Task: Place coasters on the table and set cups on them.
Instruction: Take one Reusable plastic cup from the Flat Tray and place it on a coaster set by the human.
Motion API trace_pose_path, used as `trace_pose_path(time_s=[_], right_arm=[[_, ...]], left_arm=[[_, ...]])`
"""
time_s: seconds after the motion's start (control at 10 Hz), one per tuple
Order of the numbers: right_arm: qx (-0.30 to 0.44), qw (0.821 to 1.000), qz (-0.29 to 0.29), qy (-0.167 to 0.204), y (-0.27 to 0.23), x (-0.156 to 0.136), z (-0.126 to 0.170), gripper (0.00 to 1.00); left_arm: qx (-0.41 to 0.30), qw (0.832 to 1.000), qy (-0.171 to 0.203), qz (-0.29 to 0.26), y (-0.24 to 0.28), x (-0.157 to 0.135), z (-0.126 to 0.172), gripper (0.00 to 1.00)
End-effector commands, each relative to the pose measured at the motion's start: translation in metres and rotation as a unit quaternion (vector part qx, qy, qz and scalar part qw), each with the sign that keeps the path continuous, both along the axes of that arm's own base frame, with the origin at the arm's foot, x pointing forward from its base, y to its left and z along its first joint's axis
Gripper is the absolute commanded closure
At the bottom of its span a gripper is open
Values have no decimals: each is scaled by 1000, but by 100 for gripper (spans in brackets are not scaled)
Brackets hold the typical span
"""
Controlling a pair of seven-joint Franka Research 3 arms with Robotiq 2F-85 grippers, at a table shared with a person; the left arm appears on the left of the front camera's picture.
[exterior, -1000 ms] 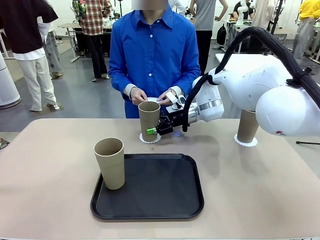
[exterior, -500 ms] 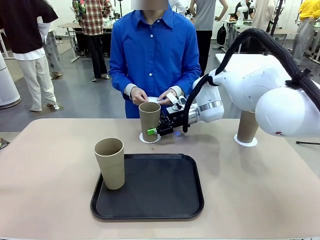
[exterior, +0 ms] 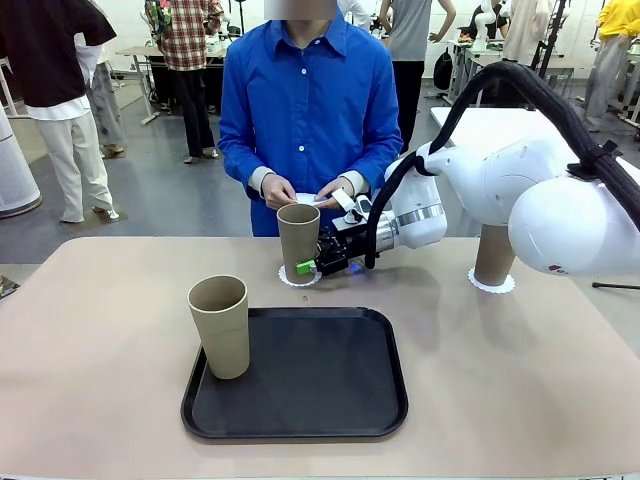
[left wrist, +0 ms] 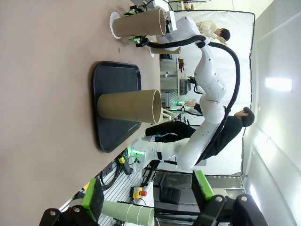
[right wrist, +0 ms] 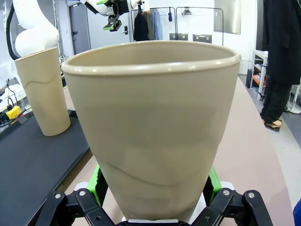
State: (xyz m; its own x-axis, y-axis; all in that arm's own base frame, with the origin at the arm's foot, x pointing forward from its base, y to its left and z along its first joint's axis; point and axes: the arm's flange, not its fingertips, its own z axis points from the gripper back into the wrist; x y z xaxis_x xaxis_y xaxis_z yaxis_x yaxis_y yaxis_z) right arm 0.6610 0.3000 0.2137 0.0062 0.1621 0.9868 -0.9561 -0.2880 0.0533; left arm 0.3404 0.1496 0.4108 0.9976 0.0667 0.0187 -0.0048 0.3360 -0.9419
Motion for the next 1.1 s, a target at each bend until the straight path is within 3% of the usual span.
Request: trace_pose_path(time_s=[0.0, 1.0], right_arm=[[-5, 1000, 11, 9, 3, 11, 4, 0], [2, 1000, 22, 17, -4, 17, 3, 0]], left_arm=[[-6, 1000, -4, 0, 1, -1, 2, 0], [-6, 1000, -4, 0, 1, -1, 2, 0]])
